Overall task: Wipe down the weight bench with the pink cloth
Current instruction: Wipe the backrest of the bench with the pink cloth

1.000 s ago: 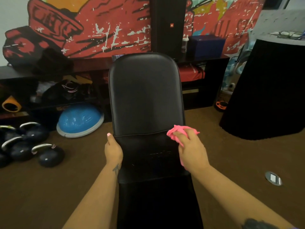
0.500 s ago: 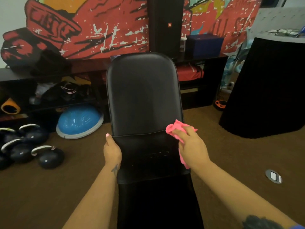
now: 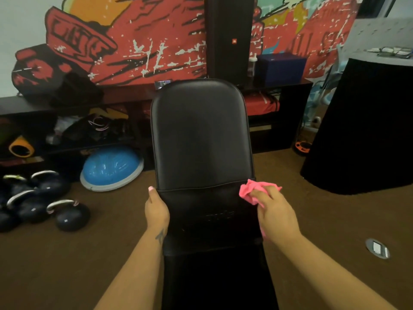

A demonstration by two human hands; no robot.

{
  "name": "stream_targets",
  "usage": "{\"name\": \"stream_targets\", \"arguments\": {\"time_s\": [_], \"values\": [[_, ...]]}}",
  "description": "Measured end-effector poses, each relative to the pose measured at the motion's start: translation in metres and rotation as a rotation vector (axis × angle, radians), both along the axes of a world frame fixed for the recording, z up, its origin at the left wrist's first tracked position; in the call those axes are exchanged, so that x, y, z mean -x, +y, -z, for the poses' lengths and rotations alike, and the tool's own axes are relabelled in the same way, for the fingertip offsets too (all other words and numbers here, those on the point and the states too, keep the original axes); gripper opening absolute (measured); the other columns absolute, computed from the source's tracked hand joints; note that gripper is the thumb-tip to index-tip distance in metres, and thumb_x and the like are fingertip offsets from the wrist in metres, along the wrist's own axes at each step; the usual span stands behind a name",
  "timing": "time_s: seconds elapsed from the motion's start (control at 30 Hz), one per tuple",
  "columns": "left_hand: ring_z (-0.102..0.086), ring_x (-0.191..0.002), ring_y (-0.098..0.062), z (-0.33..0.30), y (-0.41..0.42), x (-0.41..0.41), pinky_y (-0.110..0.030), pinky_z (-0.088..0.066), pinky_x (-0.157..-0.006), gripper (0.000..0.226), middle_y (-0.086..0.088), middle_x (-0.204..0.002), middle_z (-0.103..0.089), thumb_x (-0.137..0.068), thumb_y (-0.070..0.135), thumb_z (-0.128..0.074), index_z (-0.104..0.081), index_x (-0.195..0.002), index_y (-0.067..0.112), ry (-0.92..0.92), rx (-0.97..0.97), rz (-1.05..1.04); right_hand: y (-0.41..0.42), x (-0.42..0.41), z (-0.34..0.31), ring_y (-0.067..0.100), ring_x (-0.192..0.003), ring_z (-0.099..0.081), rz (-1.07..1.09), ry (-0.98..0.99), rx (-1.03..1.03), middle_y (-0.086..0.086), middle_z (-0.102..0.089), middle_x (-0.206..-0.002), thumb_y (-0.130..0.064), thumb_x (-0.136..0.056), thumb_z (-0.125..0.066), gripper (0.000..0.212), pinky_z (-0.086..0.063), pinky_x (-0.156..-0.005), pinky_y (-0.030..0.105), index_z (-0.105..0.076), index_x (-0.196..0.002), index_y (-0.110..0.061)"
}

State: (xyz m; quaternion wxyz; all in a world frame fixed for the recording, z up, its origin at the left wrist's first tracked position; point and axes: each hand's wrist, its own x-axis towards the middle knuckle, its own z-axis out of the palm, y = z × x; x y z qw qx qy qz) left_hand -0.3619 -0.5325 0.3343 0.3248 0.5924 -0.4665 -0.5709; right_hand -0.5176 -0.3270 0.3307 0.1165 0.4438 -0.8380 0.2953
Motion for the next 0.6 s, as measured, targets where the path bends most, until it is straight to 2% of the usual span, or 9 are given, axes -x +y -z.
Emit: {"name": "stream_targets", "arguments": {"time_s": [0.13,0.2,0.27,0.3,0.37,0.43,0.47,0.53,0.6], "values": [[-0.046,-0.123,-0.032,0.004,-0.001,0.001,-0.035,-0.031,-0.103,0.063,-0.017,-0.134,-0.052,-0.101,0.048,-0.023,-0.047,-0.134,0.001,0.002,0.011,-0.012,-0.022,-0.009,-0.003,0.030,-0.087,-0.061,0.048,-0.027,0.059,0.012,-0.061,-0.108,0.008,-0.072,-0.065,0.038,-0.050,-0.062,0.031,-0.068,-0.104,-0.010],[-0.046,-0.123,-0.032,0.005,0.000,0.001,-0.034,-0.031,-0.103,0.063,-0.016,-0.134,-0.051,-0.101,0.048,-0.023,-0.047,-0.134,0.001,0.025,0.018,-0.012,-0.020,-0.021,0.002,0.031,-0.090,-0.062,-0.043,0.008,0.010,0.012,-0.060,-0.112,0.008,-0.068,-0.066,0.043,-0.054,-0.061,0.035,-0.067,-0.106,-0.013],[-0.045,-0.124,-0.030,0.004,0.001,0.000,-0.034,-0.031,-0.103,0.064,-0.014,-0.133,-0.052,-0.100,0.050,-0.022,-0.046,-0.134,0.001,0.040,0.015,0.009,-0.007,-0.027,0.008,0.025,-0.092,-0.064,-0.164,0.101,-0.039,0.008,-0.063,-0.111,0.010,-0.062,-0.071,0.050,-0.054,-0.062,0.029,-0.068,-0.105,-0.016],[-0.045,-0.125,-0.029,0.003,0.002,-0.001,-0.034,-0.030,-0.104,0.067,-0.012,-0.133,-0.051,-0.099,0.053,-0.021,-0.046,-0.135,0.002,0.060,0.016,0.030,0.000,-0.026,0.009,0.022,-0.090,-0.065,-0.188,0.120,-0.054,0.006,-0.063,-0.111,0.010,-0.061,-0.072,0.053,-0.053,-0.061,0.026,-0.068,-0.106,-0.018],[-0.044,-0.128,-0.026,0.005,0.001,-0.004,-0.035,-0.030,-0.108,0.082,-0.005,-0.136,-0.050,-0.089,0.071,-0.023,-0.046,-0.137,0.008,0.151,0.005,0.102,0.006,-0.020,0.006,0.020,-0.084,-0.064,-0.138,0.050,-0.032,0.004,-0.061,-0.113,0.008,-0.066,-0.070,0.053,-0.053,-0.059,0.027,-0.067,-0.110,-0.021],[-0.046,-0.129,-0.023,0.009,-0.001,-0.010,-0.043,-0.031,-0.111,0.106,-0.002,-0.138,-0.052,-0.064,0.092,-0.033,-0.046,-0.139,0.019,0.209,0.002,0.191,-0.003,-0.013,0.003,0.025,-0.083,-0.062,-0.018,-0.045,0.037,0.008,-0.060,-0.112,0.006,-0.072,-0.065,0.045,-0.051,-0.056,0.031,-0.066,-0.111,-0.016],[-0.047,-0.127,-0.023,0.017,-0.004,-0.012,-0.047,-0.033,-0.111,0.112,-0.001,-0.137,-0.053,-0.054,0.095,-0.040,-0.046,-0.139,0.023,0.216,-0.001,0.229,-0.012,-0.012,-0.001,0.029,-0.085,-0.061,0.023,-0.074,0.060,0.011,-0.059,-0.111,0.005,-0.074,-0.064,0.041,-0.050,-0.057,0.032,-0.066,-0.110,-0.013],[-0.049,-0.125,-0.022,0.022,-0.007,-0.015,-0.049,-0.035,-0.109,0.114,-0.001,-0.136,-0.053,-0.050,0.093,-0.053,-0.043,-0.140,0.024,0.216,-0.007,0.292,-0.030,-0.020,-0.007,0.032,-0.088,-0.059,0.045,-0.068,0.070,0.012,-0.059,-0.109,0.003,-0.075,-0.064,0.036,-0.053,-0.060,0.037,-0.066,-0.107,-0.012],[-0.054,-0.120,-0.022,0.014,-0.005,-0.018,-0.048,-0.038,-0.106,0.108,-0.002,-0.132,-0.056,-0.053,0.083,-0.062,-0.042,-0.140,0.022,0.238,0.018,0.352,-0.040,-0.035,-0.009,0.029,-0.089,-0.060,-0.019,-0.021,0.079,0.011,-0.061,-0.105,0.004,-0.072,-0.067,0.034,-0.055,-0.062,0.040,-0.067,-0.101,-0.014]]}}
